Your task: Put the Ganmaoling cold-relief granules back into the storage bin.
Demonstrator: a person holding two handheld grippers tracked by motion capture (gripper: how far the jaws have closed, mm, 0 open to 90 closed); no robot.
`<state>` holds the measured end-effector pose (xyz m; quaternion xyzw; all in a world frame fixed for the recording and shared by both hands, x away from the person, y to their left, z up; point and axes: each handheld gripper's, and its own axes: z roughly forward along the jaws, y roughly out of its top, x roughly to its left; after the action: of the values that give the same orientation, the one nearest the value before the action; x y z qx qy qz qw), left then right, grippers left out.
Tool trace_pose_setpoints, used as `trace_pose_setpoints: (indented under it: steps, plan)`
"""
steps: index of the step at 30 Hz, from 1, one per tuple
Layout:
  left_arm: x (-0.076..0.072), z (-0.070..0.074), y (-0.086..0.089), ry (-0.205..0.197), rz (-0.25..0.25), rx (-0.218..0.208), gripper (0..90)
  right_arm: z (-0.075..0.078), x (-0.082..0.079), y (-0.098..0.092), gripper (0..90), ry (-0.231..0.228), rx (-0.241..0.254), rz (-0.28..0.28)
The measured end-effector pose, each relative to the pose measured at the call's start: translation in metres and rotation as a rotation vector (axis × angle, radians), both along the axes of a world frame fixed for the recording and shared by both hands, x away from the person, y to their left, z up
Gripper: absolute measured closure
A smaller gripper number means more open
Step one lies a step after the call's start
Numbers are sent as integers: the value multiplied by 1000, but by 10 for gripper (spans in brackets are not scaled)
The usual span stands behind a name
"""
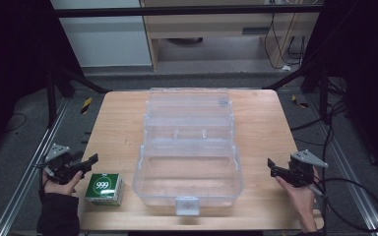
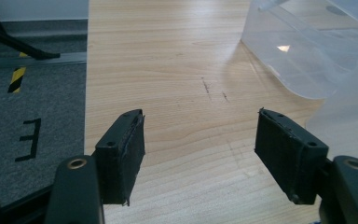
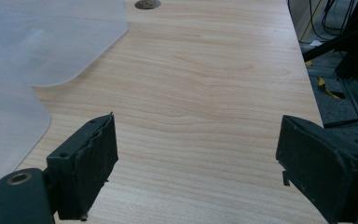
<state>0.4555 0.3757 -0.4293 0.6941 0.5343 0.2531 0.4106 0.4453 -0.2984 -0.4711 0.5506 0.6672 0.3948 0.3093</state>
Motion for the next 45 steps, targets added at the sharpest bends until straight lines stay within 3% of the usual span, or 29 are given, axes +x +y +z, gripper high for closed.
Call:
trace_pose_setpoints:
  steps: [5, 8, 14, 15, 21, 23, 26, 28, 31, 35, 40, 43, 45]
  plan:
    - [-1, 6, 0, 0, -70, -8, 295, 1, -3, 0, 115, 4, -29, 9]
    - [-1, 8, 1, 5, -90, -11, 288, 2, -3, 0, 115, -4, -21, 6]
    - [-2, 20, -2, 28, -204, 55, 264, 3, -6, 2, 115, -10, -41, 21]
    - [-2, 20, -2, 28, -204, 55, 258, 2, -6, 2, 114, -9, -45, 23]
    - [-2, 43, -1, 53, -325, 98, 243, 1, -7, 3, 104, -9, -51, 35]
    - [-2, 47, -1, 55, -342, 103, 237, 0, -6, 3, 101, -4, -56, 38]
    - [-2, 57, -4, 65, -418, 137, 227, 0, -6, 2, 97, -3, -58, 40]
    - [-2, 59, -4, 69, -432, 153, 219, 0, -6, 2, 94, -3, -58, 41]
    - [-3, 66, -7, 94, -493, 212, 215, 1, -6, 2, 88, -6, -63, 44]
    - [-5, 70, -12, 120, -554, 283, 201, 0, -5, 2, 80, 0, -68, 52]
    - [-7, 73, -17, 146, -613, 322, 188, -1, -5, 3, 72, 4, -82, 57]
    - [-9, 73, -21, 175, -669, 378, 174, -1, -5, 3, 72, 4, -81, 57]
    - [-10, 73, -22, 182, -684, 392, 160, -1, -5, 3, 71, 5, -82, 58]
